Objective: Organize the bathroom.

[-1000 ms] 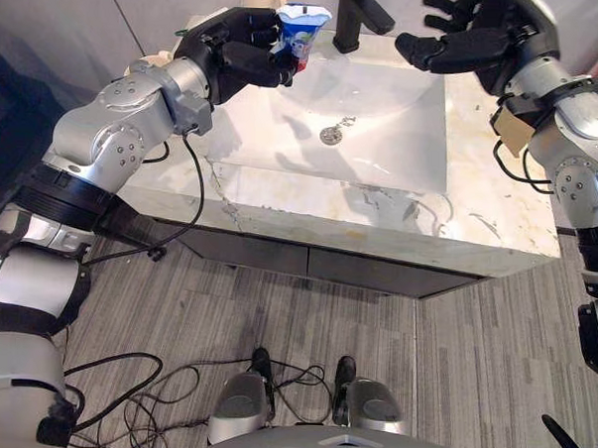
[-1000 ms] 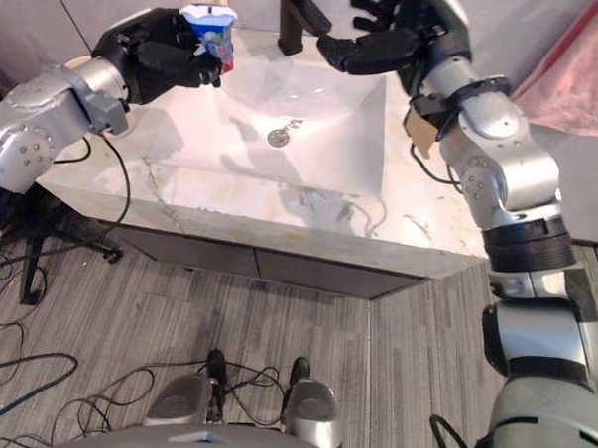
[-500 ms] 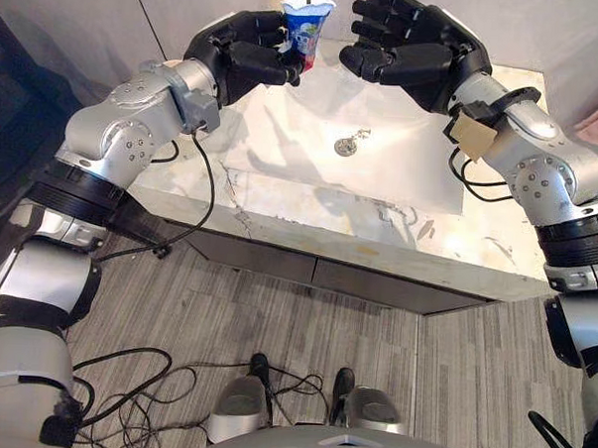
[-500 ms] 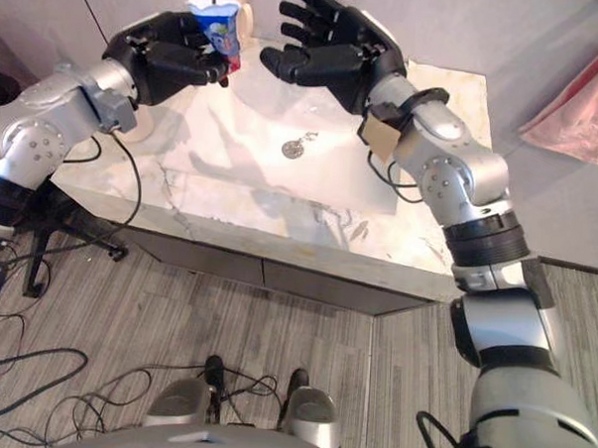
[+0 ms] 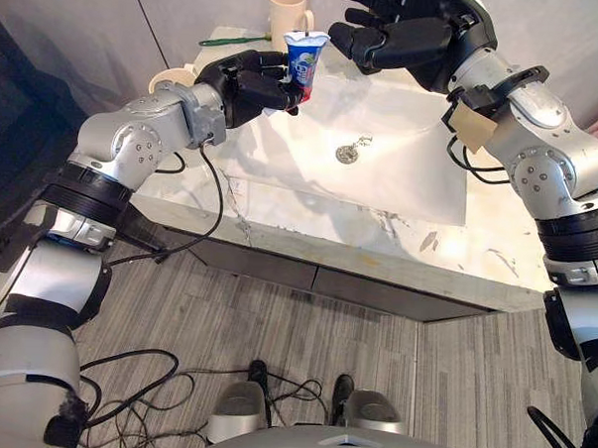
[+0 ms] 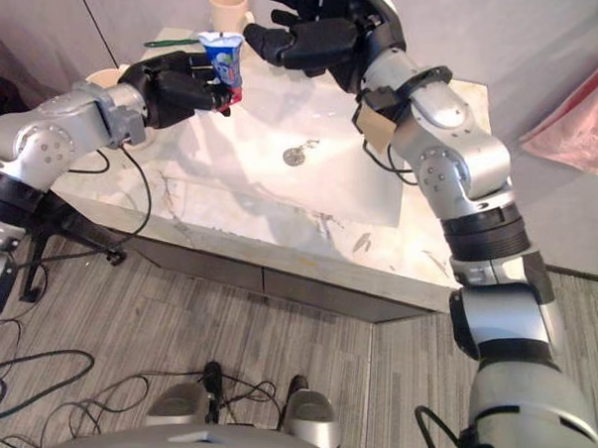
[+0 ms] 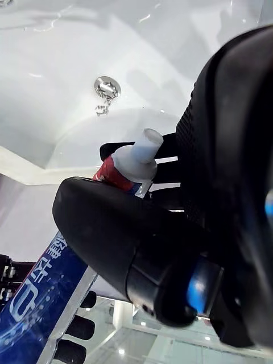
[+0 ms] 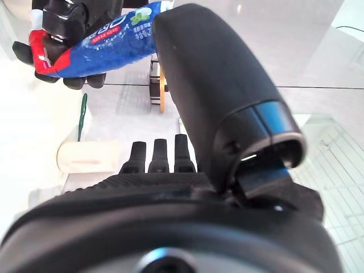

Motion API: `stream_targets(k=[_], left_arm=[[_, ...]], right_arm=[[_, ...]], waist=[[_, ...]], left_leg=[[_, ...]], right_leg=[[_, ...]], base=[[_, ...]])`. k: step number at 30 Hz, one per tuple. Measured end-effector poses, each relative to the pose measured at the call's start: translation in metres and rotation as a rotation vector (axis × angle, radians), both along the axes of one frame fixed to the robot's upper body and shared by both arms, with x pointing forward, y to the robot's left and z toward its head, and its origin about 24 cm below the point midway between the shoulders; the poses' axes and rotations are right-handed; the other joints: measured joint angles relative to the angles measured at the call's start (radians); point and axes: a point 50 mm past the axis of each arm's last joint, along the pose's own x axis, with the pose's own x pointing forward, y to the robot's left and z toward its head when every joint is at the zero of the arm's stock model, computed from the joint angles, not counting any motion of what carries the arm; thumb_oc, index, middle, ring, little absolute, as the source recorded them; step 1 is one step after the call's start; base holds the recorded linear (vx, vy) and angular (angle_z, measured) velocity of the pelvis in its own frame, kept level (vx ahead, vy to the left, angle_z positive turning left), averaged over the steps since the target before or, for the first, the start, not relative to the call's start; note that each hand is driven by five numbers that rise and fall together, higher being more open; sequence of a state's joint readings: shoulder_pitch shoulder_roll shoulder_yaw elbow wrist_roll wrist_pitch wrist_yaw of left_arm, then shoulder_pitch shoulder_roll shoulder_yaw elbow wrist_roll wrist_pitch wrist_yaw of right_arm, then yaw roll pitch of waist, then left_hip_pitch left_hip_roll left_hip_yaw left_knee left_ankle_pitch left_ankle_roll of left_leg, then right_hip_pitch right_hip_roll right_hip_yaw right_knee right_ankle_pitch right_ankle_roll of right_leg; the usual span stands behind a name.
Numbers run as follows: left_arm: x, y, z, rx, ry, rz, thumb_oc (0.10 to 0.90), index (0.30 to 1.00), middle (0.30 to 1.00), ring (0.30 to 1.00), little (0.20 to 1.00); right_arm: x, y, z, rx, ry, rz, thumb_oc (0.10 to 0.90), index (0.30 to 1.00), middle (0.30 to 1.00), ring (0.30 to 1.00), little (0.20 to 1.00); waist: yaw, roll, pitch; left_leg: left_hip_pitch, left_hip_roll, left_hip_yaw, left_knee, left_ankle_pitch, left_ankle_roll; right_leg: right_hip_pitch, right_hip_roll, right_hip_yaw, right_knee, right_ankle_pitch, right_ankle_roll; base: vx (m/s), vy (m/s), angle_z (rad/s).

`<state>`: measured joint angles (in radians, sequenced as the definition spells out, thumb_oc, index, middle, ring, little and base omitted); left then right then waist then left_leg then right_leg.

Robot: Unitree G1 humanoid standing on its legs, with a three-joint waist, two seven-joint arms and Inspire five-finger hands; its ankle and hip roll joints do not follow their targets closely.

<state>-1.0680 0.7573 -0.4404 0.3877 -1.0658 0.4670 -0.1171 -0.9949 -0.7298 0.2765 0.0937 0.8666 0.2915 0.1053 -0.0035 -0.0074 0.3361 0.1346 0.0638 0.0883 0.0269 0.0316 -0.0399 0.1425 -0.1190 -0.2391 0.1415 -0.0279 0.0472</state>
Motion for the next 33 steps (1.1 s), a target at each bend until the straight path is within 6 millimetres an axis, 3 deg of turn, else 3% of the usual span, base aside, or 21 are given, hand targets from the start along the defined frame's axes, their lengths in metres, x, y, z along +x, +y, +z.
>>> stream_targets(k=[1, 2, 3, 4, 9, 12, 18, 20, 21, 22, 23, 24, 27, 31, 33], left_arm=[[0.000, -0.002, -0.001, -0.003, 0.001, -0.003, 0.400, 0.300, 0.300, 0.300, 0.300], [0.000, -0.002, -0.001, -0.002, 0.002, -0.004, 0.400, 0.300, 0.300, 0.300, 0.300], [-0.001, -0.001, 0.000, 0.001, -0.003, -0.001, 0.400, 0.300, 0.300, 0.300, 0.300], [-0.001, 0.000, 0.001, -0.012, -0.009, 0.001, 0.400, 0.300, 0.300, 0.300, 0.300], [-0.006, -0.003, -0.004, -0.014, -0.014, -0.013, 0.400, 0.300, 0.300, 0.300, 0.300], [-0.008, -0.002, -0.018, -0.017, 0.024, -0.011, 0.400, 0.300, 0.300, 0.300, 0.300], [-0.008, -0.005, -0.018, -0.019, 0.021, -0.020, 0.400, 0.300, 0.300, 0.300, 0.300], [-0.008, -0.007, -0.020, -0.023, 0.025, -0.025, 0.400, 0.300, 0.300, 0.300, 0.300], [-0.008, -0.012, -0.022, -0.031, 0.030, -0.037, 0.400, 0.300, 0.300, 0.300, 0.300], [-0.008, -0.013, -0.022, -0.034, 0.031, -0.041, 0.400, 0.300, 0.300, 0.300, 0.300], [-0.008, -0.012, -0.022, -0.036, 0.029, -0.040, 0.400, 0.300, 0.300, 0.300, 0.300], [-0.007, -0.011, -0.021, -0.032, 0.026, -0.034, 0.400, 0.300, 0.300, 0.300, 0.300], [-0.009, -0.008, -0.030, -0.053, 0.043, -0.030, 0.400, 0.300, 0.300, 0.300, 0.300], [-0.009, -0.006, -0.037, -0.056, 0.062, -0.023, 0.400, 0.300, 0.300, 0.300, 0.300], [-0.010, -0.006, -0.038, -0.057, 0.065, -0.023, 0.400, 0.300, 0.300, 0.300, 0.300]], right_arm=[[0.000, -0.001, -0.002, 0.001, 0.004, 0.002, 0.800, 0.900, 0.900, 0.900, 0.900], [0.000, -0.001, -0.003, -0.001, 0.006, 0.011, 0.800, 0.900, 0.900, 0.900, 0.900], [-0.001, 0.000, -0.002, -0.004, 0.001, 0.019, 0.800, 0.900, 0.900, 0.900, 0.900], [-0.003, 0.001, -0.001, -0.017, -0.019, 0.018, 0.800, 0.900, 0.900, 0.900, 0.900], [-0.003, -0.001, -0.012, -0.016, 0.004, 0.024, 0.800, 0.900, 0.900, 0.900, 0.900], [-0.001, -0.003, -0.031, -0.038, 0.053, 0.028, 0.800, 0.900, 0.900, 0.900, 0.900], [0.000, 0.001, -0.054, -0.027, 0.131, 0.047, 0.800, 0.900, 0.900, 0.900, 0.900], [0.001, 0.002, -0.059, -0.044, 0.134, 0.041, 0.800, 0.900, 0.900, 0.900, 0.900], [0.001, 0.001, -0.061, -0.045, 0.142, 0.036, 0.800, 0.900, 0.900, 0.900, 0.900], [0.001, 0.002, -0.062, -0.043, 0.143, 0.041, 0.800, 0.900, 0.900, 0.900, 0.900], [0.000, 0.003, -0.062, -0.045, 0.141, 0.052, 0.800, 0.900, 0.900, 0.900, 0.900], [0.000, 0.004, -0.061, -0.044, 0.140, 0.056, 0.800, 0.900, 0.900, 0.900, 0.900], [0.001, 0.004, -0.066, -0.045, 0.156, 0.053, 0.800, 0.900, 0.900, 0.900, 0.900], [0.001, 0.004, -0.067, -0.046, 0.156, 0.054, 0.800, 0.900, 0.900, 0.900, 0.900], [0.001, 0.004, -0.066, -0.044, 0.153, 0.051, 0.800, 0.900, 0.900, 0.900, 0.900]], waist=[[-0.002, 0.005, 0.001], [0.001, 0.006, -0.006], [0.003, -0.019, -0.021], [-0.002, -0.036, -0.031], [0.000, -0.034, -0.032], [-0.003, -0.034, -0.032], [-0.004, -0.033, -0.032], [-0.005, -0.029, -0.033], [-0.002, 0.001, -0.029], [-0.005, 0.013, -0.030], [-0.002, 0.004, -0.036], [0.000, -0.022, -0.045], [-0.004, -0.002, -0.057], [-0.003, -0.002, -0.056], [-0.015, -0.001, -0.057]], left_leg=[[0.012, 0.011, -0.002, -0.009, 0.022, 0.018], [0.014, 0.019, -0.008, -0.012, 0.022, 0.017], [0.008, 0.003, -0.004, -0.014, 0.020, 0.012], [0.008, -0.011, -0.010, -0.016, 0.003, -0.013], [0.012, 0.003, -0.002, -0.003, 0.002, -0.018], [0.007, 0.001, 0.003, 0.056, -0.001, -0.021], [0.011, 0.001, 0.003, 0.057, -0.001, -0.021], [0.017, 0.005, 0.001, 0.057, -0.001, -0.021], [0.034, 0.028, -0.002, 0.040, 0.005, -0.012], [0.041, 0.036, -0.003, 0.028, 0.005, -0.012], [0.043, 0.024, 0.001, 0.022, 0.004, -0.014], [0.048, -0.008, 0.002, 0.019, -0.003, -0.024], [0.052, 0.002, -0.005, 0.022, -0.021, -0.048], [0.029, 0.035, 0.002, 0.098, -0.051, -0.086], [0.042, 0.035, 0.004, 0.071, -0.053, -0.084]], right_leg=[[-0.045, -0.001, 0.005, 0.089, -0.006, 0.003], [-0.055, 0.008, 0.016, 0.055, -0.059, -0.004], [-0.030, 0.006, 0.035, -0.074, 0.003, 0.011], [-0.009, -0.009, 0.033, -0.114, 0.054, 0.021], [0.019, 0.004, 0.025, -0.145, 0.061, 0.013], [0.042, -0.001, 0.026, -0.143, 0.065, 0.006], [0.045, -0.002, 0.026, -0.136, 0.065, 0.006], [0.038, -0.001, 0.026, -0.109, 0.065, 0.006], [-0.032, 0.011, 0.027, 0.010, 0.045, 0.000], [-0.065, 0.020, 0.027, 0.032, -0.013, -0.010], [-0.044, 0.021, 0.036, -0.112, 0.000, -0.015], [-0.042, 0.000, 0.049, -0.183, 0.158, -0.018], [-0.022, 0.003, 0.038, -0.196, 0.133, -0.012], [-0.008, 0.032, 0.050, -0.195, 0.131, -0.020], [-0.006, 0.036, 0.048, -0.196, 0.127, -0.026]], base=[[0.04, -0.004, -0.03], [0.03, -0.004, -0.06], [0.03, -0.002, 0.08], [0.03, -0.001, 0.18], [0.01, 0.004, 0.06], [0.00, 0.001, -0.04], [0.00, 0.000, 0.00], [0.00, -0.002, 0.02], [0.00, -0.003, -0.07], [0.00, -0.001, -0.12], [0.00, 0.002, -0.04], [0.00, 0.004, 0.13], [0.00, 0.003, 0.08], [0.00, 0.003, -0.06], [0.00, 0.001, 0.04]])
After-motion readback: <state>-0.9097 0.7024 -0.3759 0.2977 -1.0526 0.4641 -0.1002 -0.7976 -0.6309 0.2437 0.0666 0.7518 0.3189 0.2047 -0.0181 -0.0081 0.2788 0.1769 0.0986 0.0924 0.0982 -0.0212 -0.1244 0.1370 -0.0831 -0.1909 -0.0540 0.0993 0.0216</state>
